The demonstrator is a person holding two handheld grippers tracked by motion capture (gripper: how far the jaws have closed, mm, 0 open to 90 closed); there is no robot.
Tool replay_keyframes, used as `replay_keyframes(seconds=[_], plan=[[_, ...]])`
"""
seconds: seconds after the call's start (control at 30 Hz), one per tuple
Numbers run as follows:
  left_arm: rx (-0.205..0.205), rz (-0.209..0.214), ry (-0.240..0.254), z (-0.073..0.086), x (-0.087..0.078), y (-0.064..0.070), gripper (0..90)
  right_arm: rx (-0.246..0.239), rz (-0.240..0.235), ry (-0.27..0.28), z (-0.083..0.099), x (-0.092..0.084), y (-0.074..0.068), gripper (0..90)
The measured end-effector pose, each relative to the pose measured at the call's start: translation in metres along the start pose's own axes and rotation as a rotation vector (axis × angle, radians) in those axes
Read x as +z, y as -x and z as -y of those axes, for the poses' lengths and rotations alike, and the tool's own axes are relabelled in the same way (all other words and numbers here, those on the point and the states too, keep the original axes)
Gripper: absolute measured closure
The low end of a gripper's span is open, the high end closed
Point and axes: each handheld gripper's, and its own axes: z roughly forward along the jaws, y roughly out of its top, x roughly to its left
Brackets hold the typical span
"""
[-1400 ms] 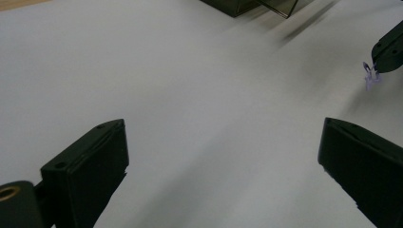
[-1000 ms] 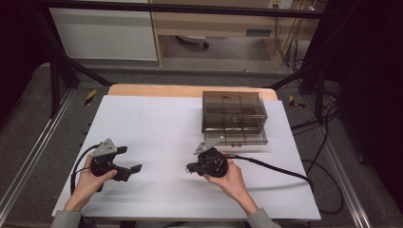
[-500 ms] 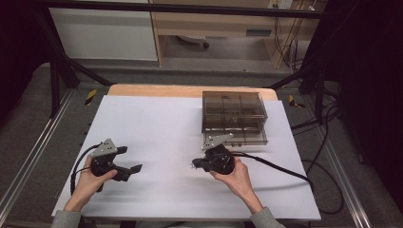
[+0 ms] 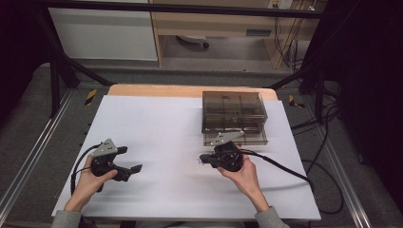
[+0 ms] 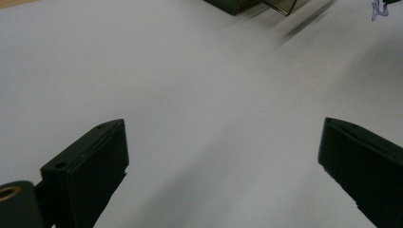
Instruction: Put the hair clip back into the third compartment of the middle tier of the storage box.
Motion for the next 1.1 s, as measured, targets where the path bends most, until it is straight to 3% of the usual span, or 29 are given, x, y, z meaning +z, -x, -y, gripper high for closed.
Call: replay_keyframes(seconds=[1.1], plan=[[0.000,-0.002,-0.004,0.000,0.000,0.000,2.6,0.073,0.079,0.092,0.004,-0.040,0.028,89.6]])
